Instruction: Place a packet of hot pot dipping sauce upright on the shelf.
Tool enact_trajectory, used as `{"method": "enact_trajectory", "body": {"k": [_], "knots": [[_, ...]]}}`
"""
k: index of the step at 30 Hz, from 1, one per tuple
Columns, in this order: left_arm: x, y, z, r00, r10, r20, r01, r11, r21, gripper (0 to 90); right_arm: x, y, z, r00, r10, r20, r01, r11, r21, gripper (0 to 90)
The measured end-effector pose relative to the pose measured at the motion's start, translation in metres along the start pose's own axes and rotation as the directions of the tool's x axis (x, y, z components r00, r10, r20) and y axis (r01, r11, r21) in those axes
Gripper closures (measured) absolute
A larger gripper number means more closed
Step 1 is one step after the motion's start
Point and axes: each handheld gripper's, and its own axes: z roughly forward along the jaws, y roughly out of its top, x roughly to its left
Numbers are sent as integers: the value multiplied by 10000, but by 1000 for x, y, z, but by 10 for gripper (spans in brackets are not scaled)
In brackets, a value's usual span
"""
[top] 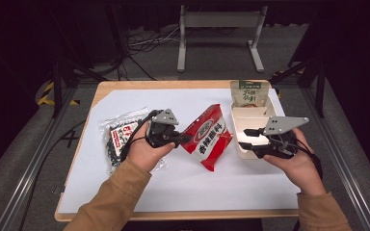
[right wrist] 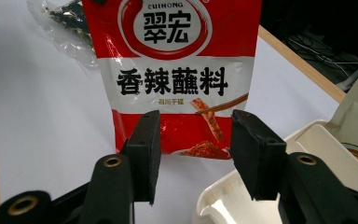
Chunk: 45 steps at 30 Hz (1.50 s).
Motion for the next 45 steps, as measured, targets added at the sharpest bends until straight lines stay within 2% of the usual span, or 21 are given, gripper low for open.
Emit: {"method": "enact_trajectory", "body": {"k": [2,3,4,5,9,12,15,21,23,26,29,33,34,35,39,43,45], "knots": [[-3,2,-2,9999,158,32,-158,9999,7,898,1,1,0,10000,-36,21,36,10000,-6,527],[-8,5,-5,9989,459,22,-459,9989,83,898,1,1,0,10000,-59,35,59,10000,-15,521],[-8,5,-5,9989,459,22,-459,9989,83,898,1,1,0,10000,-59,35,59,10000,-15,521],[-13,8,-8,9967,806,57,-807,9965,201,898,1,1,0,10000,-79,26,79,10000,-43,509],[-23,12,-13,9919,1258,145,-1262,9915,304,898,2,1,2,10000,-12,5,12,10000,18,458],[-27,15,-16,9866,1593,341,-1607,9860,448,898,3,1,4,9994,268,-198,-270,9996,-66,404],[-31,18,-21,9837,1752,406,-1771,9829,494,898,6,2,9,9989,254,-399,-252,9997,54,375],[-38,20,-27,9770,2016,697,-2045,9781,377,898,11,4,15,9971,-33,-757,49,9998,202,383],[-41,22,-29,9725,2183,805,-2213,9748,295,898,14,5,18,9941,-176,-1067,201,9995,228,425],[-44,23,-31,9701,2268,859,-2292,9732,180,898,18,7,22,9893,-434,-1391,497,9979,422,491],[-46,24,-33,9686,2312,917,-2330,9724,102,898,21,8,25,9796,-741,-1867,867,9944,602,653],[-46,23,-34,9703,2273,822,-2285,9735,50,898,22,10,26,9635,-1236,-2374,1484,9849,896,841],[-46,23,-34,9703,2273,822,-2285,9735,50,898,22,10,26,9635,-1236,-2374,1484,9849,896,841],[-45,23,-35,9708,2248,836,-2257,9742,13,898,22,10,27,9594,-1280,-2513,1557,9834,933,871],[-44,22,-35,9723,2178,851,-2177,9759,-106,898,22,11,26,9605,-1171,-2525,1444,9852,924,894],[-43,20,-35,9750,2040,879,-2034,9790,-154,897,21,12,26,9561,-1126,-2704,1445,9843,1011,896],[-43,20,-36,9748,2030,921,-2017,9792,-231,897,20,13,25,9579,-1095,-2653,1395,9855,970,897]]}}
